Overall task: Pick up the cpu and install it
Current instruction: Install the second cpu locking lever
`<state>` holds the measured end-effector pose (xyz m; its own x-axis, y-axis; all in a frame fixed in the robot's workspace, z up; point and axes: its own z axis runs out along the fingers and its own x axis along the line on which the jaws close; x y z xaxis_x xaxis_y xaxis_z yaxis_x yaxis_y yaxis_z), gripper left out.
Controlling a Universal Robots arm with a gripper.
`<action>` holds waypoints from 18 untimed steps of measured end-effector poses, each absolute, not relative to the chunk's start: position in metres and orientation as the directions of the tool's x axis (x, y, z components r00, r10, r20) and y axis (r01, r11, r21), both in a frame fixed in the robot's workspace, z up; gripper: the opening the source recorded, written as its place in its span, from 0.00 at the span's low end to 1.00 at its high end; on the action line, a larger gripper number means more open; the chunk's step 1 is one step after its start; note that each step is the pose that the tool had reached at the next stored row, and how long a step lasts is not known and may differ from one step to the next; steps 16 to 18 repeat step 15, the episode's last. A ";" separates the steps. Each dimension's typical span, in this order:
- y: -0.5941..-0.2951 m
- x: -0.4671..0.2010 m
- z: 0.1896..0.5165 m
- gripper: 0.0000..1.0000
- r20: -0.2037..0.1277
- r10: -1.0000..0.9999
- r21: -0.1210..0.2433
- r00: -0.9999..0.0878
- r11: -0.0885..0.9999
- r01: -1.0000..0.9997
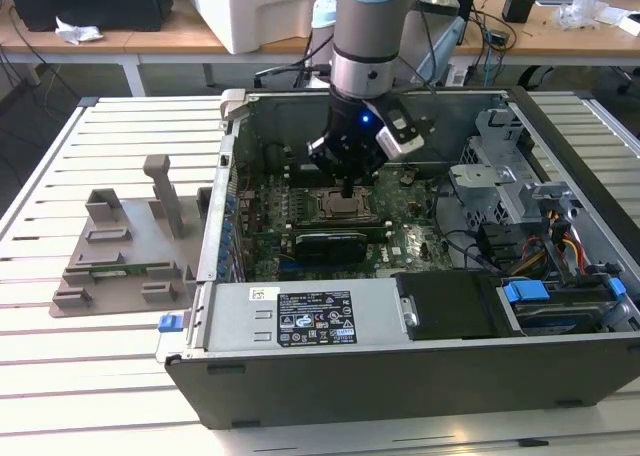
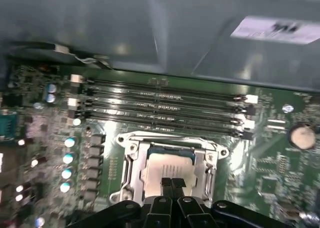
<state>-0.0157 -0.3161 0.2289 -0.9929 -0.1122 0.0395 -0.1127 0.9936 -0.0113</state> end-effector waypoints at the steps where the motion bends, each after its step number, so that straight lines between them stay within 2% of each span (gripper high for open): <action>1: -0.316 -0.016 0.236 0.11 0.039 -0.112 -0.012 -0.993 0.994 -0.113; 5: -0.316 -0.016 0.269 0.11 0.039 -0.112 -0.012 -0.993 0.994 -0.112; 10: -0.316 -0.016 0.291 0.11 0.039 -0.112 -0.012 -0.993 0.994 -0.112; 18: -0.316 -0.016 0.291 0.11 0.039 -0.112 -0.012 -0.993 0.994 -0.112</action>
